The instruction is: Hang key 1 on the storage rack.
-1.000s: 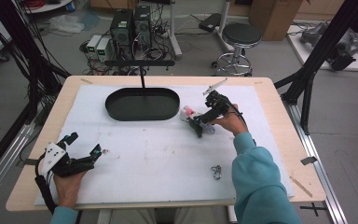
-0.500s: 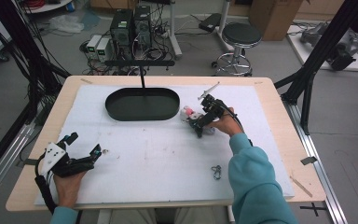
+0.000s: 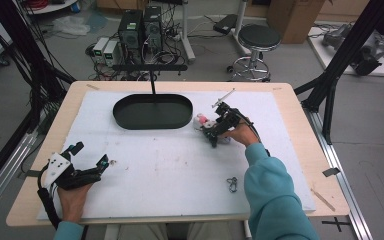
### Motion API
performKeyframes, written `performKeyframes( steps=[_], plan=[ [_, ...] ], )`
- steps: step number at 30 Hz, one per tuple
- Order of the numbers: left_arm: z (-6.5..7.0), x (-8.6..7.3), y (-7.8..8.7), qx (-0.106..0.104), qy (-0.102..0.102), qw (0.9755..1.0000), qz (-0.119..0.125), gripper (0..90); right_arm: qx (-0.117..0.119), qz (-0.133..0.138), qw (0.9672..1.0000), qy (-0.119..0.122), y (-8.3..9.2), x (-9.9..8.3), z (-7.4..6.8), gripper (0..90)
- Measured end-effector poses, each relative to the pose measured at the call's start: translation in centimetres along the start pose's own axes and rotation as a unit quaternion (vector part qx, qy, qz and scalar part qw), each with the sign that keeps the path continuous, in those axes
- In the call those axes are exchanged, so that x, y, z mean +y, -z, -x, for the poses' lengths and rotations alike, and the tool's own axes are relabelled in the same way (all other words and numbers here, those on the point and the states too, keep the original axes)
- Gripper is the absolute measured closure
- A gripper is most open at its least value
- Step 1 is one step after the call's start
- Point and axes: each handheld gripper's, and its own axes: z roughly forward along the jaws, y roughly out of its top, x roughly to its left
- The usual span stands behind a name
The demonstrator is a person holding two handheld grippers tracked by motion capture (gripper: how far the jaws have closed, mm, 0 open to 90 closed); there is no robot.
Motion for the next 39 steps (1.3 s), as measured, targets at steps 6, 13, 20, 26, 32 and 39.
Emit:
performKeyframes(
  steps=[6, 13, 20, 26, 32, 39],
  plan=[
    [0.0, 0.0, 0.0, 0.000, 0.001, 1.0000, 0.000, 1.7, 0.006, -0.003, 0.9999, -0.008, -0.3, 0.0, 0.2, 27.6],
    [0.0, 0.0, 0.0, -0.001, -0.001, 1.0000, 0.000, 1.7, 0.010, -0.006, 0.9999, -0.010, -0.2, 0.0, 0.2, 37.3],
    [0.0, 0.0, 0.0, -0.001, -0.002, 1.0000, 0.001, 1.7, -0.002, -0.013, 0.9999, -0.001, 0.0, 0.2, -0.2, 42.9],
    [0.0, 0.0, 0.0, 0.000, -0.004, 1.0000, -0.003, 1.7, 0.000, -0.012, 0.9999, 0.000, 0.2, 0.2, -0.3, 43.0],
    [-0.1, 0.1, -0.1, 0.001, 0.004, 1.0000, -0.004, 1.7, 0.006, 0.007, 0.9999, 0.004, 1.3, 0.4, -0.7, 42.9],
    [-0.4, 0.4, -0.2, -0.027, 0.016, 0.9994, -0.015, 1.7, 0.012, 0.037, 0.9990, 0.022, 3.1, 0.7, -2.2, 42.7]
  ],
)
